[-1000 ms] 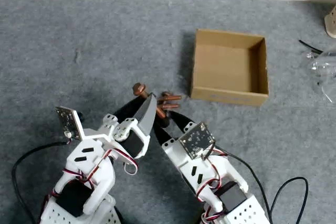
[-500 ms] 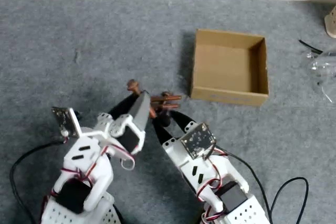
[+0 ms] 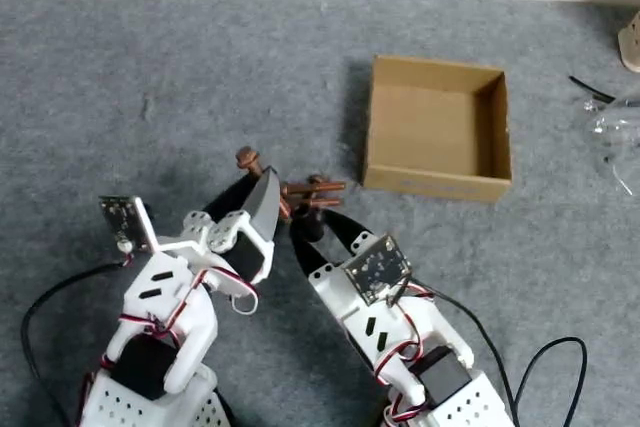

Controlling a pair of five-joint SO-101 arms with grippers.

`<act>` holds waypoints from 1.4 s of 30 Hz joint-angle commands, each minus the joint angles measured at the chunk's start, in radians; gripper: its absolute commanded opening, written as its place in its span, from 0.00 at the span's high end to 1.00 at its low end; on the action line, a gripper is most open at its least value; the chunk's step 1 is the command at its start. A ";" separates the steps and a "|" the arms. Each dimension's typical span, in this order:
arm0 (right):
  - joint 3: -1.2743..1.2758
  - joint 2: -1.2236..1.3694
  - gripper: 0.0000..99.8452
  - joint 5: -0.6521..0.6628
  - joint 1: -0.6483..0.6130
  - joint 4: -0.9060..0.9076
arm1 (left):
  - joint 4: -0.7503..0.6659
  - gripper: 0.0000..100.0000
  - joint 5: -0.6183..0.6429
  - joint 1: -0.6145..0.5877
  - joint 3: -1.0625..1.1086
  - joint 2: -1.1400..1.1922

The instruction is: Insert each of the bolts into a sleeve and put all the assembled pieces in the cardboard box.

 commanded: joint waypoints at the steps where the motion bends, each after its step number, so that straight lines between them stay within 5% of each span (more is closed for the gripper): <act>1: 0.110 -0.021 1.00 0.011 -0.012 -0.004 | -0.035 1.00 -0.002 -0.010 -0.077 -0.001; 16: 0.114 -0.021 1.00 0.011 -0.013 -0.002 | -0.040 1.00 -0.003 0.102 -0.004 0.001; 31: 0.117 -0.021 1.00 0.012 -0.015 -0.001 | -0.189 1.00 -0.002 0.047 0.145 0.002; 42: 0.117 -0.021 1.00 0.012 -0.013 -0.004 | -0.110 1.00 0.077 0.050 0.045 0.002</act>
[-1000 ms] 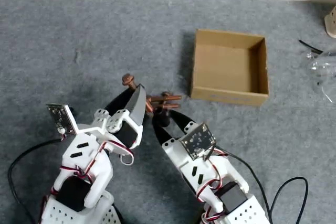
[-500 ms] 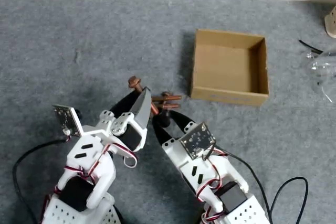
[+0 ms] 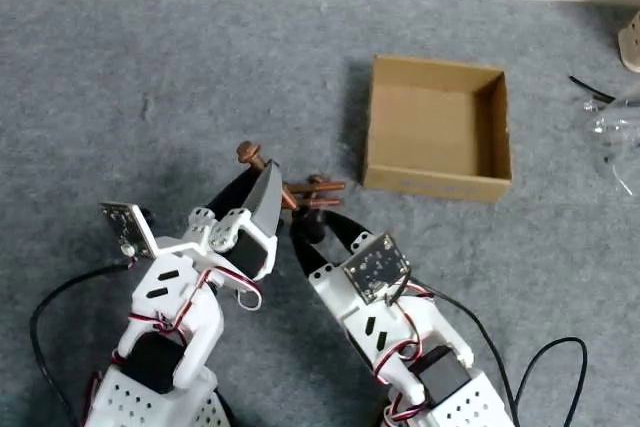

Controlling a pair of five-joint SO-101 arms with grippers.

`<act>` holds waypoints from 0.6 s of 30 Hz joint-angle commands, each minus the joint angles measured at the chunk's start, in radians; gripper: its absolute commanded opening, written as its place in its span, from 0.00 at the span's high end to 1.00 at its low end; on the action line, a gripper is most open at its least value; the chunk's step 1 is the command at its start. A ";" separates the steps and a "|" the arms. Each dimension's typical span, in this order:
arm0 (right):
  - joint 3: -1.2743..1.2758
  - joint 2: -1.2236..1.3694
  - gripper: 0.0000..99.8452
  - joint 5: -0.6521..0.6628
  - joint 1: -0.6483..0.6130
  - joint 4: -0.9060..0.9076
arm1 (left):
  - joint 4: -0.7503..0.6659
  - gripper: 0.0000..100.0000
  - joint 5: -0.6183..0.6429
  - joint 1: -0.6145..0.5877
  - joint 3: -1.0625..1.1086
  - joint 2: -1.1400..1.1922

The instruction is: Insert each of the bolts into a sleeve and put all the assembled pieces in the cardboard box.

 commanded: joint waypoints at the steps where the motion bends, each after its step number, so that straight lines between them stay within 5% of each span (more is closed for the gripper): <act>1: 0.117 -0.022 1.00 0.011 -0.012 -0.005 | 0.087 1.00 0.023 0.016 -0.077 0.004; 18: 0.117 -0.022 1.00 0.011 -0.005 -0.005 | 0.140 1.00 0.018 0.045 -0.053 0.004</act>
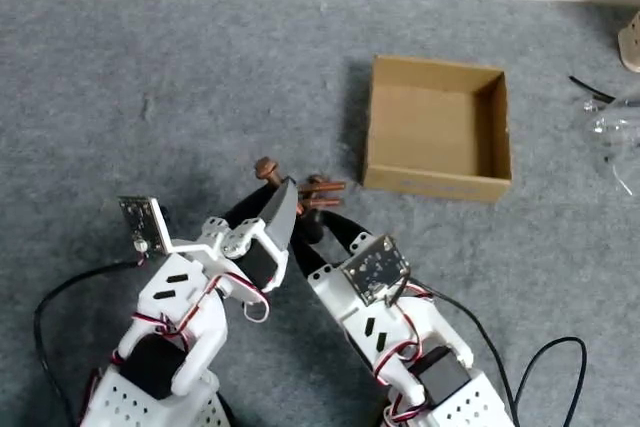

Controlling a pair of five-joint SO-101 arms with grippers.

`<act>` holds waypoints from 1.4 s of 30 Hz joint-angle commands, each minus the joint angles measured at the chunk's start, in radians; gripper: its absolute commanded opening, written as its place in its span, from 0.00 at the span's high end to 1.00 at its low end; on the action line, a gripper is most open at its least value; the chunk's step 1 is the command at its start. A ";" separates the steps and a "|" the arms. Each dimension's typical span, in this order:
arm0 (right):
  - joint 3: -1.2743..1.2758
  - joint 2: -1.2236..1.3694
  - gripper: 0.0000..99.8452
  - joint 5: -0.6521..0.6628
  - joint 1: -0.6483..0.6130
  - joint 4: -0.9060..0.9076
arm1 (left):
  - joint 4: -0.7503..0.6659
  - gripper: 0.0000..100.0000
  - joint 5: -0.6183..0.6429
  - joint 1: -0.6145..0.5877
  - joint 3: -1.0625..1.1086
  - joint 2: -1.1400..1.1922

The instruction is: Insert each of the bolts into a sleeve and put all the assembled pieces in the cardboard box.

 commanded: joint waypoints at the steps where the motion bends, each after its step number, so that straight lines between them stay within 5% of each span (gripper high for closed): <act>1: 0.117 -0.021 1.00 0.009 -0.002 -0.004 | 0.008 1.00 0.003 -0.018 -0.002 -0.002; 20: 0.114 -0.021 1.00 0.009 0.010 -0.004 | 0.103 0.99 -0.166 -0.045 0.059 -0.004; 23: 0.113 -0.021 1.00 0.009 0.015 -0.005 | 0.106 0.91 -0.164 -0.051 0.074 -0.004; 28: 0.114 -0.021 1.00 0.009 0.015 -0.005 | 0.104 0.63 -0.163 -0.073 0.117 -0.004; 32: 0.117 -0.021 1.00 0.009 0.015 -0.005 | 0.094 0.51 -0.041 -0.229 0.088 -0.004; 37: 0.117 -0.021 1.00 0.009 0.015 -0.005 | 0.094 0.55 0.123 -0.426 0.016 -0.004; 42: 0.113 -0.021 1.00 0.009 0.039 -0.005 | 0.094 0.61 0.130 -0.446 0.018 -0.004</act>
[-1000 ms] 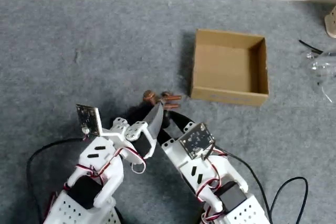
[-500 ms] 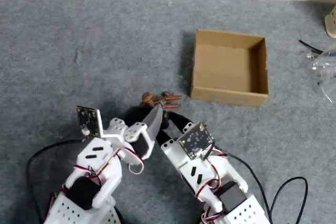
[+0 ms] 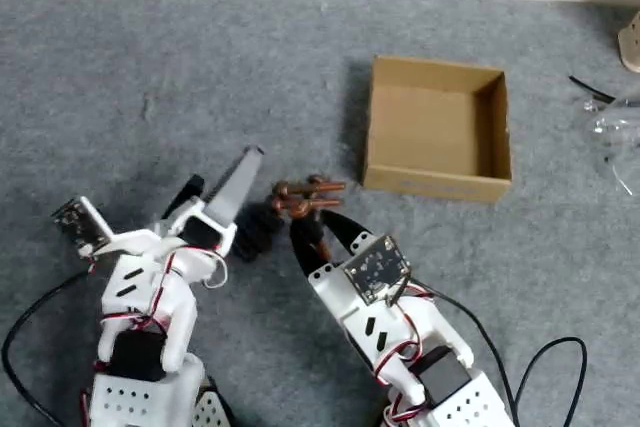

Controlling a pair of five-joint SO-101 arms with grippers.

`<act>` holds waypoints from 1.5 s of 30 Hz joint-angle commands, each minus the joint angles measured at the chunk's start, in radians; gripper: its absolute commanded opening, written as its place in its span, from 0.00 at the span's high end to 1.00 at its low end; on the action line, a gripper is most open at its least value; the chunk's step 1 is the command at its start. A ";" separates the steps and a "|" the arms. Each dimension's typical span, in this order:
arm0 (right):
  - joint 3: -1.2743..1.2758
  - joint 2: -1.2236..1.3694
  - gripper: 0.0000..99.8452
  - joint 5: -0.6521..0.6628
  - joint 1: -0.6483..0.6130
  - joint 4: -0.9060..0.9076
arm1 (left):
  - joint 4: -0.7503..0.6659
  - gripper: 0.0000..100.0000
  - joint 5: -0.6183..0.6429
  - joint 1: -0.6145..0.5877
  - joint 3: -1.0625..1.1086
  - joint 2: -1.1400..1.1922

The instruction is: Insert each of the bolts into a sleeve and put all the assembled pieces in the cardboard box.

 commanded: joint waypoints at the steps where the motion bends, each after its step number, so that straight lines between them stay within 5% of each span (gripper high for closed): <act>1: 0.113 -0.021 1.00 0.011 0.035 -0.005 | -0.005 0.62 0.006 -0.013 -0.048 -0.004; 3: 0.111 -0.021 1.00 0.011 0.053 -0.005 | -0.008 0.64 -0.060 -0.015 -0.024 -0.004; 17: 0.108 -0.021 1.00 0.003 0.170 -0.056 | -0.003 0.96 -1.059 0.018 0.041 0.005; 32: 0.096 -0.021 1.00 0.003 0.194 0.036 | -0.011 0.99 -1.077 -0.054 0.091 0.005; 37: -0.044 -0.021 1.00 0.003 0.211 0.200 | -0.011 0.99 -1.077 -0.054 0.091 0.005; 45: -0.122 -0.008 1.00 0.008 0.371 0.142 | -0.011 0.99 -1.077 -0.051 0.108 -0.002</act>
